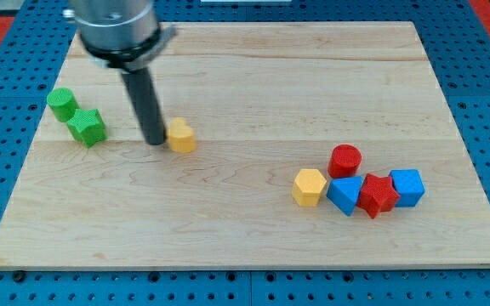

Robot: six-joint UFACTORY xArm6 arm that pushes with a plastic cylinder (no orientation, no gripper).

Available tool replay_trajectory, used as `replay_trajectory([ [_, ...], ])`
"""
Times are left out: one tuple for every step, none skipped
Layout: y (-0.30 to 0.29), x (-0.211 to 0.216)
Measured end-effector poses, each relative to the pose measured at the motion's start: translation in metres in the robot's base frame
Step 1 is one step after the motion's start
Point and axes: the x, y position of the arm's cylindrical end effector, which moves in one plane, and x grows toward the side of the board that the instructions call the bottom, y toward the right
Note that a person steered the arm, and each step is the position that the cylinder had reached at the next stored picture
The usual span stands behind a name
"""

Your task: Push the yellow heart into the red circle

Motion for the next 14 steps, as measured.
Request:
replay_trajectory([
  [0.053,-0.001],
  [0.092,-0.003],
  [0.13,-0.034],
  [0.118,-0.041],
  [0.118,-0.065],
  [0.139,-0.067],
  [0.184,-0.067],
  [0.219,-0.066],
  [0.22,-0.042],
  [0.187,-0.037],
  [0.184,-0.056],
  [0.184,-0.052],
  [0.182,-0.046],
  [0.169,-0.047],
])
